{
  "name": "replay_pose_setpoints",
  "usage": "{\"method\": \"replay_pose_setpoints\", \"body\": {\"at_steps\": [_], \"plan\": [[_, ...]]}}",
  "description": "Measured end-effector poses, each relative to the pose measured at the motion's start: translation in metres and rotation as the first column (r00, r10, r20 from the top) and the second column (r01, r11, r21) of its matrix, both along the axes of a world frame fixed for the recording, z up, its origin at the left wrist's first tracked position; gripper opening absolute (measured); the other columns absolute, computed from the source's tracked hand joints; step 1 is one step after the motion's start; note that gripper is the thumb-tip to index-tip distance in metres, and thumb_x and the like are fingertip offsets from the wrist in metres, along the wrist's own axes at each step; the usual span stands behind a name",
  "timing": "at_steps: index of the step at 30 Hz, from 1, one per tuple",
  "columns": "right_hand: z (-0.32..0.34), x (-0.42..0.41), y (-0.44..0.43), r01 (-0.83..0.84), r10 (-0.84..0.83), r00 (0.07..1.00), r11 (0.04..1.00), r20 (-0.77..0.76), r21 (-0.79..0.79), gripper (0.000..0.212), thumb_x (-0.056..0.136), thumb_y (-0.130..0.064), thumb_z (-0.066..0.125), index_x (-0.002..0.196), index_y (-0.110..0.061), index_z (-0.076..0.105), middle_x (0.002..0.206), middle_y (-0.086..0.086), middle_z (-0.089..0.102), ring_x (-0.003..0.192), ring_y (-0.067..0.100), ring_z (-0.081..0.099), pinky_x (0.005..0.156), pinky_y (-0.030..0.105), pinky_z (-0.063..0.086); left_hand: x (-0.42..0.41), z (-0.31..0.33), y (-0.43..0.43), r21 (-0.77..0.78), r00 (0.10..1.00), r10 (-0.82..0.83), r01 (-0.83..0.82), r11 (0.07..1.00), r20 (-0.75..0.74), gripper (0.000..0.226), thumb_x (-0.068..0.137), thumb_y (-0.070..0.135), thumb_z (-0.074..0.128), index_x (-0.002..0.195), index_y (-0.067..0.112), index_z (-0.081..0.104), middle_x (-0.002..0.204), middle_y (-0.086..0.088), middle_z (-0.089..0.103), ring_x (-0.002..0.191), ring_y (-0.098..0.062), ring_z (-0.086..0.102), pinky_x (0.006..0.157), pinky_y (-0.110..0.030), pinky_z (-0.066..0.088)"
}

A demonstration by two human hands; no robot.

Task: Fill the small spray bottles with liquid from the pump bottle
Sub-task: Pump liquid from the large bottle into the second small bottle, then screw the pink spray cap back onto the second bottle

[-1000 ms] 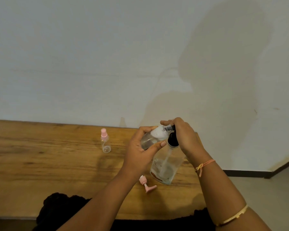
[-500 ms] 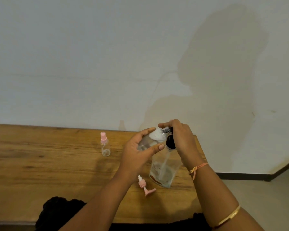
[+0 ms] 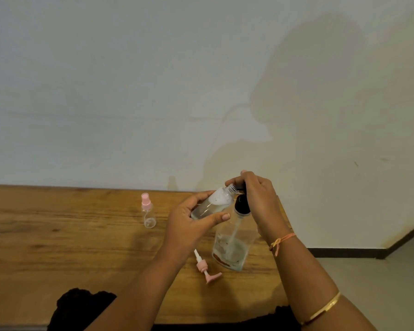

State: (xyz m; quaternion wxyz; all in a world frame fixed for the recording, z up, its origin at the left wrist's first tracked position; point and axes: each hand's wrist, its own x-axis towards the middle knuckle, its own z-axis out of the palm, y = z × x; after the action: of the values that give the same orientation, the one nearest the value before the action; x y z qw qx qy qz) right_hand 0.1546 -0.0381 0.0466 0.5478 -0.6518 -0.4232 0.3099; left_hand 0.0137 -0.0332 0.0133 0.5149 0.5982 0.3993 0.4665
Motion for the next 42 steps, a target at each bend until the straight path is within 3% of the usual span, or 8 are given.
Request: {"method": "replay_pose_setpoints", "body": {"at_steps": [10, 13, 22, 25, 28, 32, 39, 42], "plan": [[0.001, -0.002, 0.0, 0.019, -0.019, 0.999, 1.0, -0.039, 0.011, 0.044, 0.098, -0.027, 0.038, 0.081, -0.007, 0.073, 0.082, 0.0, 0.073, 0.079, 0.008, 0.067, 0.075, 0.024, 0.048, -0.009, -0.004, 0.002, 0.047, 0.998, 0.024, -0.021, 0.999, -0.056, 0.052, 0.047, 0.041, 0.078, 0.097, 0.034, 0.064, 0.098, 0.012, 0.07, 0.093, -0.003, 0.065, 0.075, -0.019, 0.054], [0.0, -0.003, 0.001, 0.02, -0.02, 0.999, 1.0, -0.048, 0.012, 0.044, 0.098, -0.028, 0.038, 0.08, -0.008, 0.073, 0.083, 0.001, 0.073, 0.084, 0.013, 0.068, 0.082, 0.029, 0.049, -0.013, -0.002, 0.003, 0.059, 0.997, 0.04, -0.036, 0.998, -0.072, 0.048, 0.049, 0.04, 0.075, 0.094, 0.039, 0.06, 0.096, 0.019, 0.066, 0.09, 0.01, 0.061, 0.07, -0.009, 0.05], [0.005, -0.001, -0.006, 0.1, -0.094, 0.992, 0.992, -0.09, 0.07, 0.039, 0.098, -0.037, 0.041, 0.083, -0.012, 0.069, 0.085, 0.002, 0.07, 0.081, 0.005, 0.062, 0.069, 0.015, 0.043, -0.015, -0.005, 0.004, 0.084, 0.994, 0.056, -0.048, 0.995, -0.099, 0.039, 0.064, 0.035, 0.074, 0.099, 0.035, 0.058, 0.104, 0.016, 0.064, 0.096, 0.0, 0.06, 0.069, -0.01, 0.05], [0.003, -0.004, -0.019, 0.147, -0.15, 0.989, 0.976, 0.006, 0.16, 0.029, 0.098, -0.032, 0.044, 0.082, -0.018, 0.063, 0.082, -0.006, 0.063, 0.075, -0.005, 0.056, 0.063, 0.006, 0.041, -0.017, -0.004, 0.003, 0.076, 0.993, 0.087, -0.082, 0.994, -0.079, 0.031, 0.075, 0.022, 0.073, 0.1, 0.031, 0.056, 0.102, 0.013, 0.063, 0.093, 0.001, 0.058, 0.066, -0.005, 0.047], [-0.001, -0.008, -0.03, 0.141, -0.176, 0.973, 0.964, 0.147, 0.224, 0.017, 0.097, -0.028, 0.047, 0.095, -0.02, 0.061, 0.098, -0.006, 0.061, 0.093, 0.003, 0.055, 0.067, 0.003, 0.041, -0.019, -0.004, 0.001, 0.062, 0.988, 0.131, -0.126, 0.99, -0.083, 0.029, 0.079, 0.025, 0.069, 0.105, 0.026, 0.055, 0.104, 0.012, 0.061, 0.095, 0.003, 0.055, 0.065, -0.004, 0.045], [-0.013, -0.017, -0.038, 0.159, -0.292, 0.862, 0.932, 0.415, 0.325, 0.025, 0.091, -0.026, 0.046, 0.105, -0.015, 0.064, 0.11, -0.005, 0.052, 0.106, 0.008, 0.045, 0.081, 0.025, 0.047, -0.023, -0.006, -0.004, 0.044, 0.976, 0.183, -0.179, 0.983, -0.118, 0.03, 0.082, 0.028, 0.067, 0.109, 0.023, 0.054, 0.104, 0.011, 0.059, 0.092, 0.005, 0.053, 0.063, -0.008, 0.042], [-0.029, -0.047, -0.059, 0.017, -0.386, 0.574, 0.887, 0.722, 0.461, 0.027, 0.085, -0.025, 0.047, 0.09, -0.01, 0.069, 0.096, 0.007, 0.06, 0.082, 0.02, 0.055, 0.059, 0.031, 0.049, -0.034, -0.017, -0.01, -0.049, 0.961, 0.232, -0.242, 0.969, -0.152, 0.033, 0.08, 0.029, 0.07, 0.108, 0.02, 0.054, 0.11, 0.004, 0.063, 0.1, -0.011, 0.059, 0.067, -0.017, 0.044], [-0.038, -0.062, -0.06, -0.097, -0.31, 0.538, 0.901, 0.784, 0.423, 0.025, 0.086, -0.024, 0.047, 0.085, -0.01, 0.068, 0.087, 0.005, 0.06, 0.072, 0.019, 0.055, 0.052, 0.029, 0.044, -0.038, -0.022, -0.008, -0.09, 0.958, 0.226, -0.244, 0.966, -0.174, 0.036, 0.08, 0.026, 0.071, 0.11, 0.018, 0.054, 0.114, 0.001, 0.063, 0.105, -0.015, 0.059, 0.074, -0.022, 0.046]]}}
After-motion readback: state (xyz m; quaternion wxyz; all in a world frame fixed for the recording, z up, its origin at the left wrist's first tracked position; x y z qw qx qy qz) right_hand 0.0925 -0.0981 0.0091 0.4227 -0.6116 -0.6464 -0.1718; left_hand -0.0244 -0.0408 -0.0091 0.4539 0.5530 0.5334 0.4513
